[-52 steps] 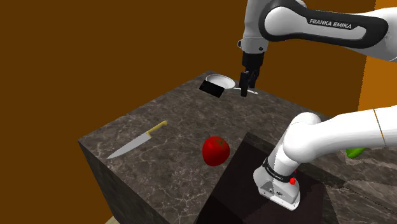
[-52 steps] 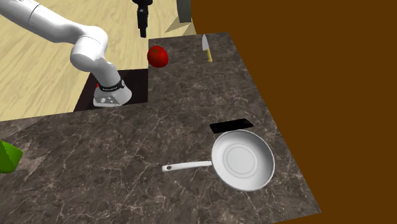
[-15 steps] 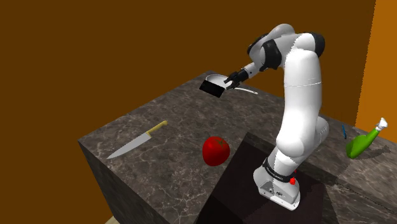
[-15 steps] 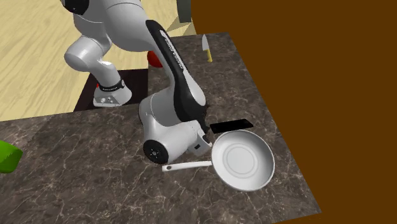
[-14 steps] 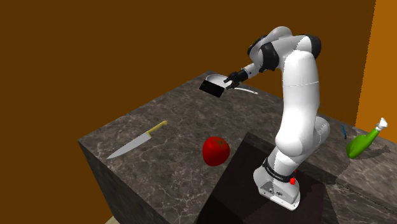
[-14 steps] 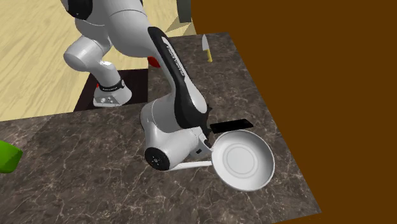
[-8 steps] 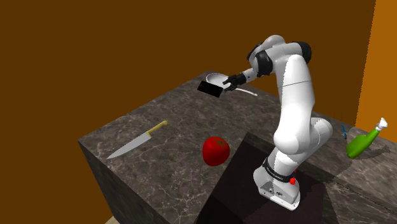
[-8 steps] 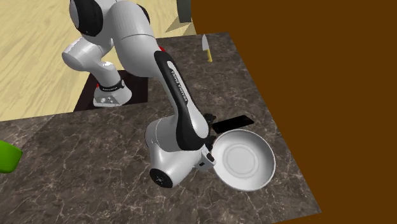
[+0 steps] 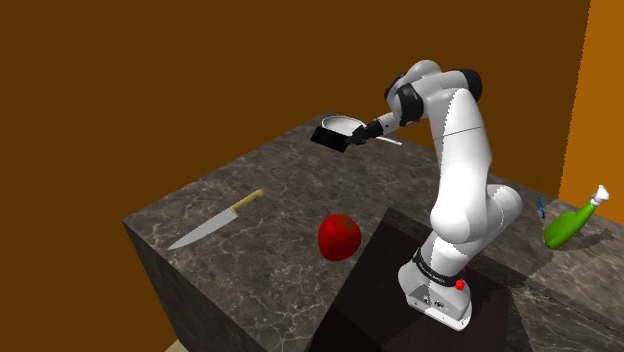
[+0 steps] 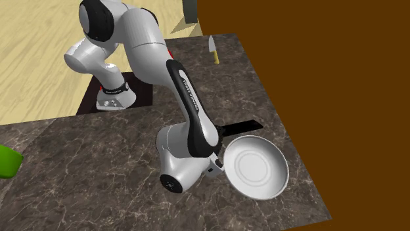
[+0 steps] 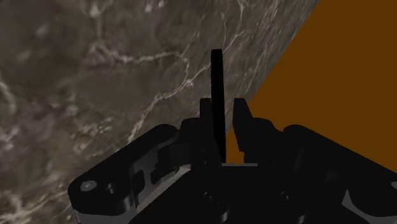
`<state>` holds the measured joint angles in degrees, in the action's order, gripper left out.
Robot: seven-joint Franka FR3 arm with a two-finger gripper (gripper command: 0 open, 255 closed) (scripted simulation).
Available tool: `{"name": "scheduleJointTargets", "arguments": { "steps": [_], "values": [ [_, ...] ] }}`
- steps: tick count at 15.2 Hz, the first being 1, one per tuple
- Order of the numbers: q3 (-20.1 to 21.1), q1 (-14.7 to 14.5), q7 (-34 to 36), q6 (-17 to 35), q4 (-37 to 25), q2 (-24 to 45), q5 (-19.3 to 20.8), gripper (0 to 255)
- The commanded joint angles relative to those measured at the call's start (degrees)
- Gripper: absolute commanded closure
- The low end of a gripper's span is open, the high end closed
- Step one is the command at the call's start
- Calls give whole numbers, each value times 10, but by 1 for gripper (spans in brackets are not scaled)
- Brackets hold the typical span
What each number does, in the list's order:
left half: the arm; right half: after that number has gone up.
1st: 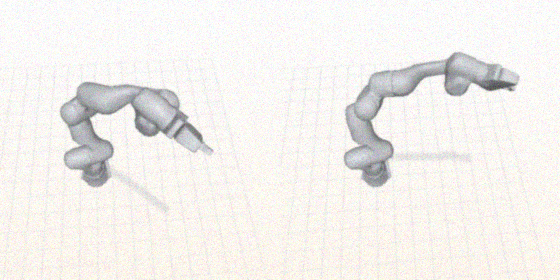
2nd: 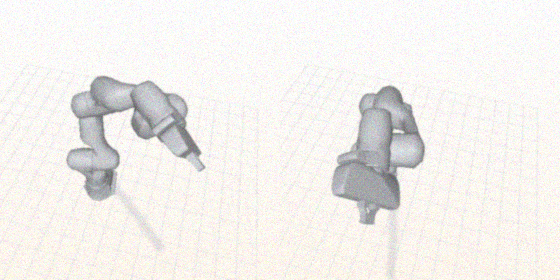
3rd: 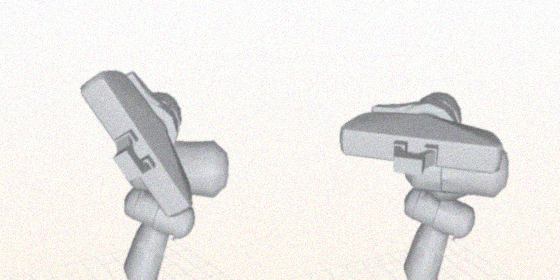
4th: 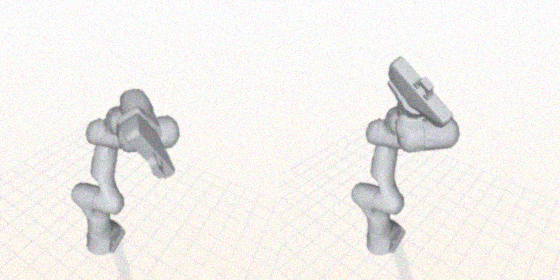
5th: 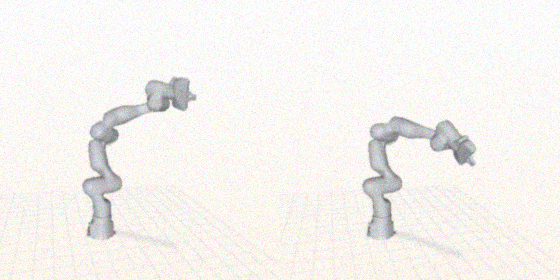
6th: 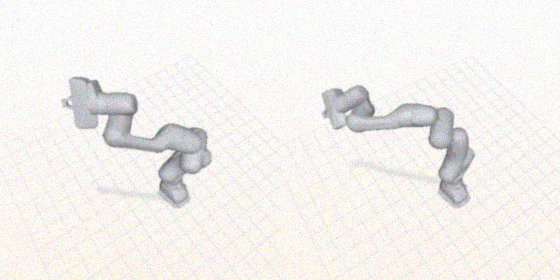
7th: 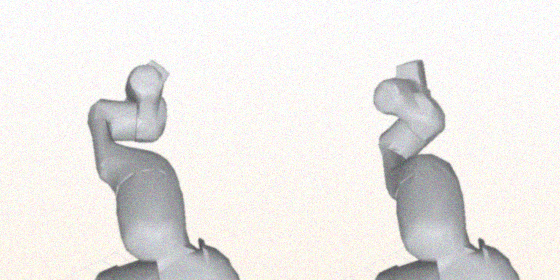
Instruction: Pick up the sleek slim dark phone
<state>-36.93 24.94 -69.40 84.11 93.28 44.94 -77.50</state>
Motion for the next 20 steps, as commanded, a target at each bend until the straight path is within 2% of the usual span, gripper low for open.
{"name": "scheduleJointTargets", "arguments": {
  "steps": [1,6,7,20],
  "values": [
    [1,-4,-1,6,5,0,0,255],
    [1,-4,-2,6,5,0,0,255],
    [0,7,-4,-2,-6,8,2,255],
    [-22,-8,45,-25,-1,-56,28,255]
  ]
}}
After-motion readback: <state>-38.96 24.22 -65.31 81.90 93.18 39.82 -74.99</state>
